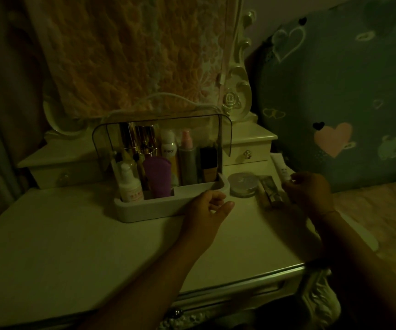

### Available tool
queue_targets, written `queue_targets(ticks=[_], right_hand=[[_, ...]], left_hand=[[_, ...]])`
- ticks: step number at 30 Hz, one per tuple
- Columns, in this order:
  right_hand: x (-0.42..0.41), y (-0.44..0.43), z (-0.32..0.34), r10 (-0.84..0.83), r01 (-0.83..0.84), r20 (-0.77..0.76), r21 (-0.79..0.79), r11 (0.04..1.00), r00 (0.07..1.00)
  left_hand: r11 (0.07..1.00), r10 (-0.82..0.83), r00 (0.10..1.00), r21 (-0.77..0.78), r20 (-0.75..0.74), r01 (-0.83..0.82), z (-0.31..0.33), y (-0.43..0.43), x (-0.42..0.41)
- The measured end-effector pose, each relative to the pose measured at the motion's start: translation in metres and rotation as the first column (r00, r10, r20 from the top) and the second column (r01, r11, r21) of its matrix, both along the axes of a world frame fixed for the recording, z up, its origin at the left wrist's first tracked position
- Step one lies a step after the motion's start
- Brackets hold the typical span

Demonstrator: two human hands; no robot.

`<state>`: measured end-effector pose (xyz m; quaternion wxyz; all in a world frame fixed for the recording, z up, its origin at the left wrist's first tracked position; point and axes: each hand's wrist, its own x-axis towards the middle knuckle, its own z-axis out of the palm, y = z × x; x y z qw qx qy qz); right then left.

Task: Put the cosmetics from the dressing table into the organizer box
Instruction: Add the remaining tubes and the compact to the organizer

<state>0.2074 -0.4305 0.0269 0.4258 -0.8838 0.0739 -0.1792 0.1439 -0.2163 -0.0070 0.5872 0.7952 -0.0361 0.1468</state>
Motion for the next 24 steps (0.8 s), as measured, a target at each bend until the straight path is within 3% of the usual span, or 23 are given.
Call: queue_targets(ticks=[4,8,11,17,24], right_hand=[[-0.042,0.021,0.001,0.21,-0.242,0.132,0.318,0.917,0.969],[-0.068,0.055,-0.004,0.513,-0.522,0.123,0.341,0.782,0.849],[-0.068,0.072,-0.002,0.609,-0.62,0.151,0.33,0.711,0.779],[-0.061,0.094,-0.003,0.717,-0.707,0.188,0.453,0.544,0.672],[-0.05,0.137,0.004,0.639,-0.671,0.235,0.409,0.618,0.732]], left_hand=[[0.993,-0.102,0.994,-0.062,-0.037,0.099,0.003,0.001,-0.003],[0.936,-0.316,0.941,-0.204,-0.121,0.288,0.007,0.001,-0.01],[0.899,-0.388,0.914,-0.269,-0.119,0.346,0.01,0.01,-0.018],[0.904,-0.303,0.944,-0.354,-0.132,0.24,0.011,0.035,-0.023],[0.968,0.093,0.995,-0.23,-0.036,-0.099,0.013,0.049,-0.019]])
